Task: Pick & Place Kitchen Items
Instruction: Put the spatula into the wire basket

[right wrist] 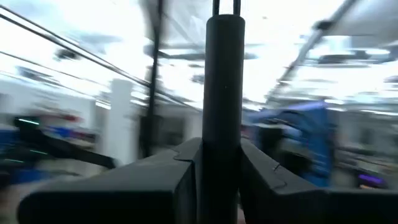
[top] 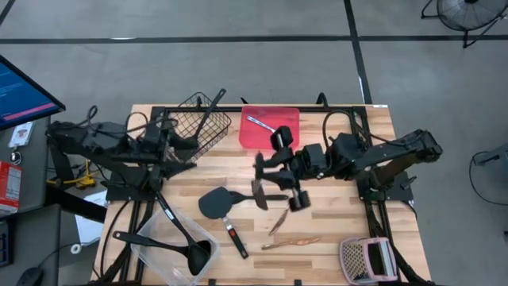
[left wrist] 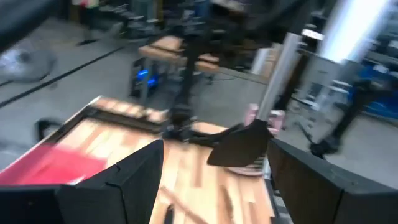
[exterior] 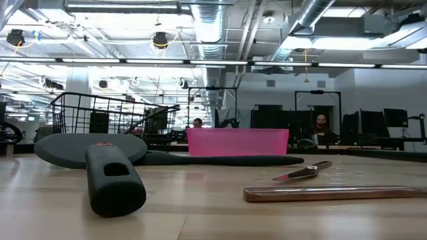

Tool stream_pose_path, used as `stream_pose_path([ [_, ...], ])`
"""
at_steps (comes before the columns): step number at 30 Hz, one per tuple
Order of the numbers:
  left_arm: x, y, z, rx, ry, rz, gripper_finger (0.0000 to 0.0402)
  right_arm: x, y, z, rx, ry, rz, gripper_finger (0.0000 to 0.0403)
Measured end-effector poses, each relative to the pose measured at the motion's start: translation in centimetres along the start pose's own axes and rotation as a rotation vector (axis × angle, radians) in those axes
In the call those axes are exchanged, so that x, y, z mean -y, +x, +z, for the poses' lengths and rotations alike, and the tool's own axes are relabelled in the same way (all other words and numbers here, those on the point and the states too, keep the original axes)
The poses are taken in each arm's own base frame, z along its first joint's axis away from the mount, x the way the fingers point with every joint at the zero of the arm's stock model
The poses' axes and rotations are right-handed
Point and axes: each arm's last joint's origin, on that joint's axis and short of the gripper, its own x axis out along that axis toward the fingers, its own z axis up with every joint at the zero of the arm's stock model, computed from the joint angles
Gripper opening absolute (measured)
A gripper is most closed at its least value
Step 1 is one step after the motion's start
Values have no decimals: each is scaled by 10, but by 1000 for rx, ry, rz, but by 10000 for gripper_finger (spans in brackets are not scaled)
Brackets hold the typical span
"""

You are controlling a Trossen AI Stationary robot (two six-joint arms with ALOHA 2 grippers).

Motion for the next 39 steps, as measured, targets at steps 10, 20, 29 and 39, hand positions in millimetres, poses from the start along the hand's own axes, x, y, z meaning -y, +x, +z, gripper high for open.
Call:
stream_pose_path([
  [10, 28, 38, 4, 70, 119, -373, 271, -14, -2, 13, 132, 84, 279, 66],
  [20, 46, 87, -14, 77, 273, -454, 271, -26, -3, 15, 145, 93, 331, 67],
  [29, 57, 128, -34, 90, 337, -451, 271, -32, -4, 15, 143, 102, 345, 68],
  [39, 54, 159, -42, 153, 328, -508, 271, -35, 3, 0, 116, 112, 350, 68],
])
